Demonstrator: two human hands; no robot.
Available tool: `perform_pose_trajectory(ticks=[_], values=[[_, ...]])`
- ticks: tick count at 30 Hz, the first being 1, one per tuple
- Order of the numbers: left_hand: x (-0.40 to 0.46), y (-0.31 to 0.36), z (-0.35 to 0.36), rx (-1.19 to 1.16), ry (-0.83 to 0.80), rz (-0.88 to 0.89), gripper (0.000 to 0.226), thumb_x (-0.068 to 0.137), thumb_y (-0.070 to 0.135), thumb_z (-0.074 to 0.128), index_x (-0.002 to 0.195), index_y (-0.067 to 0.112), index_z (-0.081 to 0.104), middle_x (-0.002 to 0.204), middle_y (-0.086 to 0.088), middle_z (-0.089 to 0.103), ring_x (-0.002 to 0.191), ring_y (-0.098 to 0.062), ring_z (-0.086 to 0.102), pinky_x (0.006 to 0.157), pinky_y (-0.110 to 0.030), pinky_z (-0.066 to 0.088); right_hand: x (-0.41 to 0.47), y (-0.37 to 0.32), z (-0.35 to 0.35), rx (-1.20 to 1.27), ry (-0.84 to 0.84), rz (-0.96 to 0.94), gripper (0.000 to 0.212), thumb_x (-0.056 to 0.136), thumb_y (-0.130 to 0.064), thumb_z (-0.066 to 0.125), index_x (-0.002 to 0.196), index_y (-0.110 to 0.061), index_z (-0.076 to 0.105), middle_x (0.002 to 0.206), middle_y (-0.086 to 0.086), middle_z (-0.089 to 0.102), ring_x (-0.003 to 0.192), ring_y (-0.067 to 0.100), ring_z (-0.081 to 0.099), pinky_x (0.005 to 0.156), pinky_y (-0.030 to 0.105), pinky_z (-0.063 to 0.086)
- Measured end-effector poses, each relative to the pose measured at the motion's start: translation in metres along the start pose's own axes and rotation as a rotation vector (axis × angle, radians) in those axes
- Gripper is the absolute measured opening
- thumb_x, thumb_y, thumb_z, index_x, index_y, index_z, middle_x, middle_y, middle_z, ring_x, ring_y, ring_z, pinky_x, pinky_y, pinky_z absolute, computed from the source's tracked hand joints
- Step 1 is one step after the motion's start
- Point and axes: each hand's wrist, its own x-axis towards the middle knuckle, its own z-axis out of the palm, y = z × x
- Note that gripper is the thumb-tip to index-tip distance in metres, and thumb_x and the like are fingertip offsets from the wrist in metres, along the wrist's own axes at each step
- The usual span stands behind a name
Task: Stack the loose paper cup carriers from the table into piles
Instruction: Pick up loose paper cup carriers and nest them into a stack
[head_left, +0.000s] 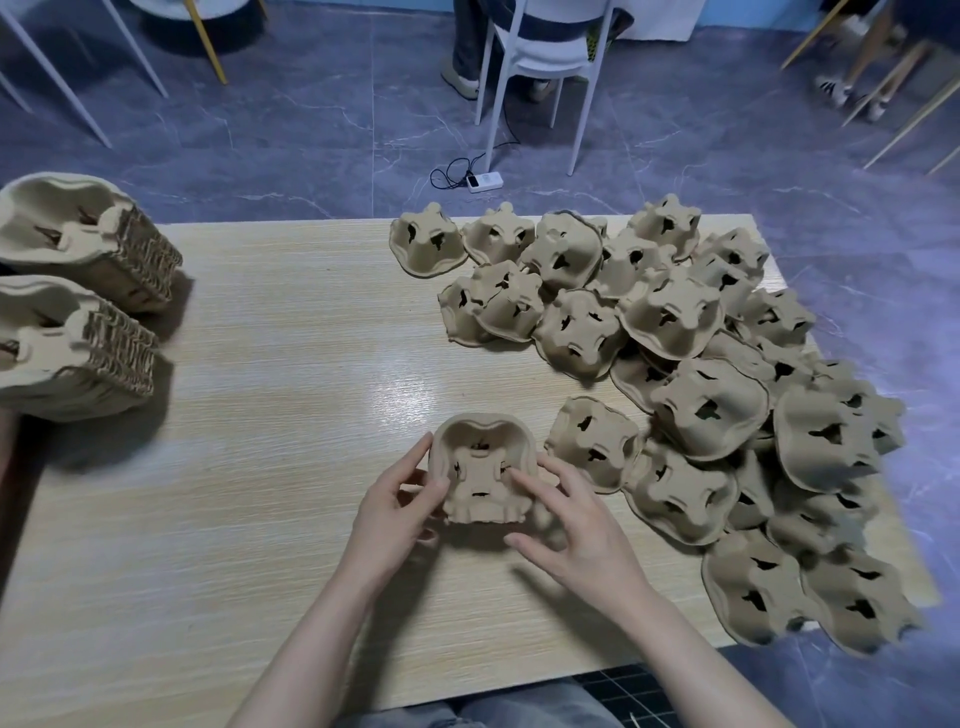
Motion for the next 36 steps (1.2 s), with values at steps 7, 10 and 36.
perform_pose_trajectory(ticks=[7,10,36], values=[[0.001,0.000,0.001,-0.002,0.011,0.011,0.057,0.092,0.008,0.064,0.137,0.041,0.050,0.090,-0.002,0.064,0.073,-0.018,0.061,0.071,-0.052,0.056,0.006,0.002,-0.016,0.014,0.061,0.071,0.054,0.087,-0.057,0.057,0.137,-0.037,0.052,0.144,-0.012,0.040,0.120,0.005,0.051,0.094,0.028,0.048],[-0.002,-0.003,-0.001,-0.007,0.054,0.020,0.056,0.093,0.009,0.064,0.138,0.039,0.050,0.091,-0.003,0.066,0.073,-0.018,0.061,0.069,-0.052,0.056,0.017,0.009,-0.032,-0.044,0.157,0.192,0.052,0.087,-0.043,0.065,0.137,-0.032,0.052,0.139,-0.011,0.044,0.094,-0.003,0.054,0.078,0.031,0.053],[-0.004,-0.018,-0.016,-0.023,0.075,0.034,0.050,0.095,0.017,0.062,0.132,0.049,0.051,0.116,-0.007,0.061,0.092,-0.021,0.064,0.066,-0.031,0.056,0.052,0.002,-0.040,-0.103,0.115,0.327,0.092,0.080,-0.041,0.076,0.153,-0.025,0.023,0.149,-0.001,0.042,0.132,0.023,0.045,0.102,0.045,0.044]])
